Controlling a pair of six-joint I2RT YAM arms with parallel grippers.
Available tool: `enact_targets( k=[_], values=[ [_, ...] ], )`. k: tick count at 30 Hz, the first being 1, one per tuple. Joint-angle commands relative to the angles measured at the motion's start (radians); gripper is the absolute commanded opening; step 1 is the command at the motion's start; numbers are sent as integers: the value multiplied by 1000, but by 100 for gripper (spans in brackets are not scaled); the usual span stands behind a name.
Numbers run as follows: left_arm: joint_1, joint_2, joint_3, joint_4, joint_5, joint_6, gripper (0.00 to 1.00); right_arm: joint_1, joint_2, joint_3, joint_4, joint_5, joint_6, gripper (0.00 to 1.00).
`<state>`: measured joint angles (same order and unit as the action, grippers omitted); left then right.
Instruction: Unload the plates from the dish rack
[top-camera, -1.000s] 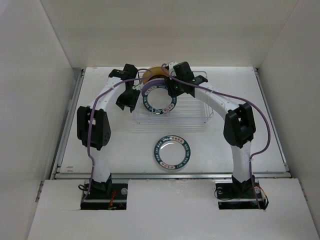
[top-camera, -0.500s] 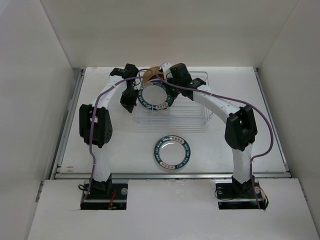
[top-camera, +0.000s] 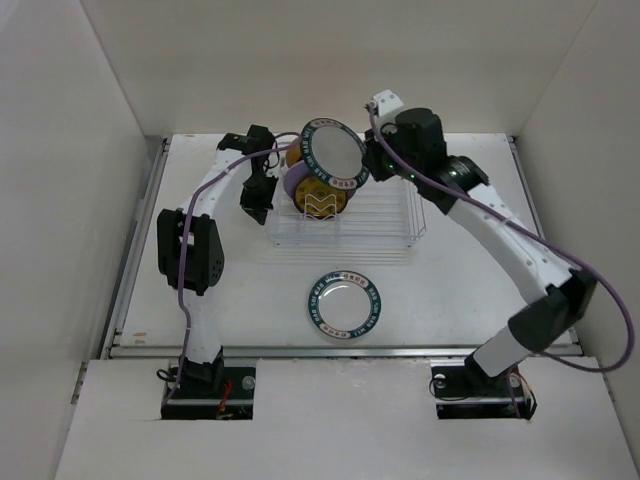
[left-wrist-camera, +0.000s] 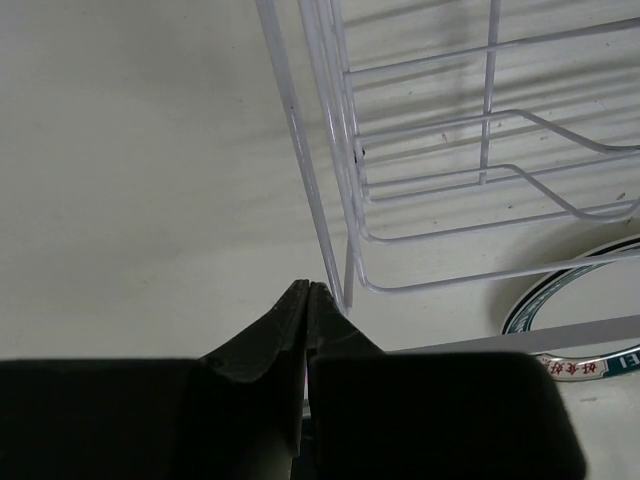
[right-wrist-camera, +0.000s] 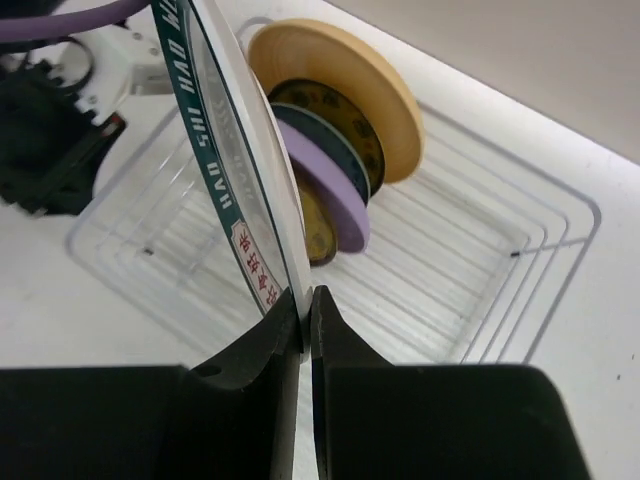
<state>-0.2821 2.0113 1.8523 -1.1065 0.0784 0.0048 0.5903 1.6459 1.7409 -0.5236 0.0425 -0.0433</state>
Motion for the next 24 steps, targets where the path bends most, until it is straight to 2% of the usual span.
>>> enact_targets(
  k=[1, 5, 10, 11, 14, 18, 22, 24],
  values=[
    [-8, -28, 41, -32, 17, -15, 0, -3, -157, -90, -47, -123, 108, 0],
    [-8, -37, 41, -23, 17, -16, 8, -3, -245, -248, -183, -298, 193, 0],
    [-8, -71, 41, 7, -20, -16, 18, -3, -328, -538, -178, -527, 344, 0],
    [-8, -71, 41, 7, -20, -16, 22, -3, -328, -617, -168, -527, 371, 0],
    [-8, -89, 41, 16, -29, -16, 30, -3, -351, -717, -147, -517, 460, 0],
    [-8, -100, 41, 16, -29, -16, 31, -3, -331, -771, -84, -495, 483, 0],
    [-8, -129, 21, 7, -29, -16, 32, -3, -206, -771, -58, -504, 484, 0],
    [-8, -140, 21, 7, -40, -16, 37, -3, -166, -761, -76, -491, 484, 10]
  ],
)
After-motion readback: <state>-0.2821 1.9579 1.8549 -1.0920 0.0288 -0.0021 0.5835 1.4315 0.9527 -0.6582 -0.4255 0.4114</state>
